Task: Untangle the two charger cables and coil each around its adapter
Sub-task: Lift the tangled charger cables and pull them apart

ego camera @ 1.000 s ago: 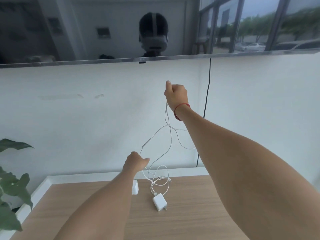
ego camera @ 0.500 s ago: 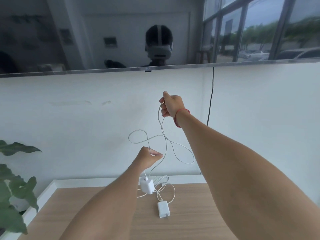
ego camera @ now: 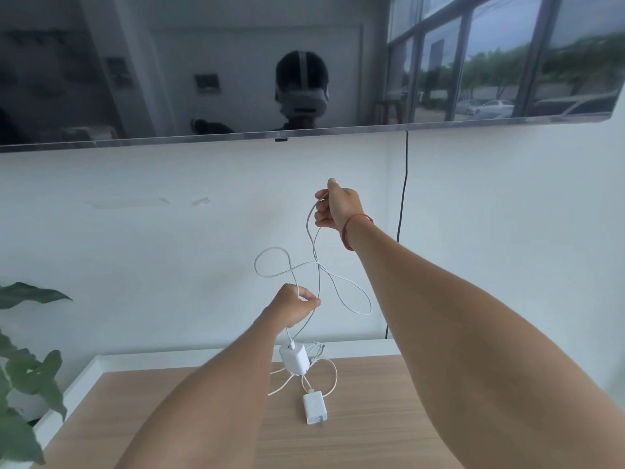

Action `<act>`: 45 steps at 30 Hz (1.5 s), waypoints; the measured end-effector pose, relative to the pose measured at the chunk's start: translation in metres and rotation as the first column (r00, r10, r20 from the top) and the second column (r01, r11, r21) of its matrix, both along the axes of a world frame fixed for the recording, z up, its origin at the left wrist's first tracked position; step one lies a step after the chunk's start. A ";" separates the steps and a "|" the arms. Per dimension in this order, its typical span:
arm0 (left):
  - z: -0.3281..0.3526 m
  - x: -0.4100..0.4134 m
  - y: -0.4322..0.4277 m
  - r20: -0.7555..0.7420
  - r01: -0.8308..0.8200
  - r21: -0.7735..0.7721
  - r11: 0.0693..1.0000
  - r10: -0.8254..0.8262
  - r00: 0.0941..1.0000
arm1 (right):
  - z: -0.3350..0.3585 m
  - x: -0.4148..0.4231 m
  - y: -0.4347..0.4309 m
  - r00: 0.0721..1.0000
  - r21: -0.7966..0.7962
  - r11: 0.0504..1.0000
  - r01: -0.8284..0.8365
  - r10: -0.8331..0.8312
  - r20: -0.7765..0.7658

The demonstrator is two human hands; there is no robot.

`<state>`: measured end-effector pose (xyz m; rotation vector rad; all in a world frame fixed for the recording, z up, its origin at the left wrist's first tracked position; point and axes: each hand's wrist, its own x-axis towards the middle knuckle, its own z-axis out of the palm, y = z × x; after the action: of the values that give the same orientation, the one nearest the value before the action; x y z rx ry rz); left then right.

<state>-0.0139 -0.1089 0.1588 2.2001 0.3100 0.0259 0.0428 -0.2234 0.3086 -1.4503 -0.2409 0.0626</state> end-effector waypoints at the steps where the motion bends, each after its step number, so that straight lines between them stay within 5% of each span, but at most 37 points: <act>1: 0.002 0.001 -0.001 0.023 -0.013 -0.018 1.000 0.013 1.000 | -0.002 0.001 -0.002 0.999 -0.069 0.998 0.006 -0.004 0.037; 5: 0.016 0.004 -0.002 0.179 -0.094 -0.095 0.991 0.110 0.978 | -0.033 0.009 -0.011 0.978 -0.585 0.802 0.121 0.006 0.210; 10: 0.038 0.013 0.005 0.312 -0.205 -0.230 0.951 0.271 0.911 | -0.077 0.009 -0.025 0.951 -0.645 0.704 0.297 -0.155 0.269; 14: 0.055 0.017 0.005 0.295 -0.189 -0.265 0.946 0.266 0.918 | -0.098 0.008 -0.019 0.997 -0.747 0.663 -0.057 0.073 -0.011; 18: 0.075 0.016 -0.003 0.288 -0.096 -0.197 0.976 0.152 0.946 | -0.101 0.003 -0.001 0.969 -0.689 0.688 -0.228 0.232 -0.090; 24: 0.084 0.010 0.007 0.289 -0.078 -0.043 0.996 0.088 0.953 | -0.084 0.007 0.006 0.989 -0.701 0.709 -0.073 0.143 0.042; 29: 0.066 0.007 0.024 0.207 -0.074 0.060 0.995 0.060 0.976 | -0.039 0.006 0.002 0.979 -0.413 0.908 0.073 0.014 0.205; 35: 0.038 0.011 0.023 0.158 -0.050 0.122 0.991 0.030 0.987 | 0.001 -0.005 0.013 0.974 -0.097 0.992 0.081 -0.059 0.217; 39: 0.039 0.011 0.019 0.194 -0.098 0.138 0.986 0.070 0.978 | -0.004 -0.010 0.010 0.980 -0.138 0.989 0.055 -0.027 0.195; 45: 0.054 0.017 0.009 0.372 -0.177 -0.045 0.983 0.181 0.910 | -0.064 -0.008 -0.004 1.000 -0.289 0.957 0.004 -0.004 -0.001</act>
<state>0.0028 -0.0998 0.2130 2.0950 0.2925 0.5401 0.0352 -0.2269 0.2450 -1.7418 -0.2343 0.0986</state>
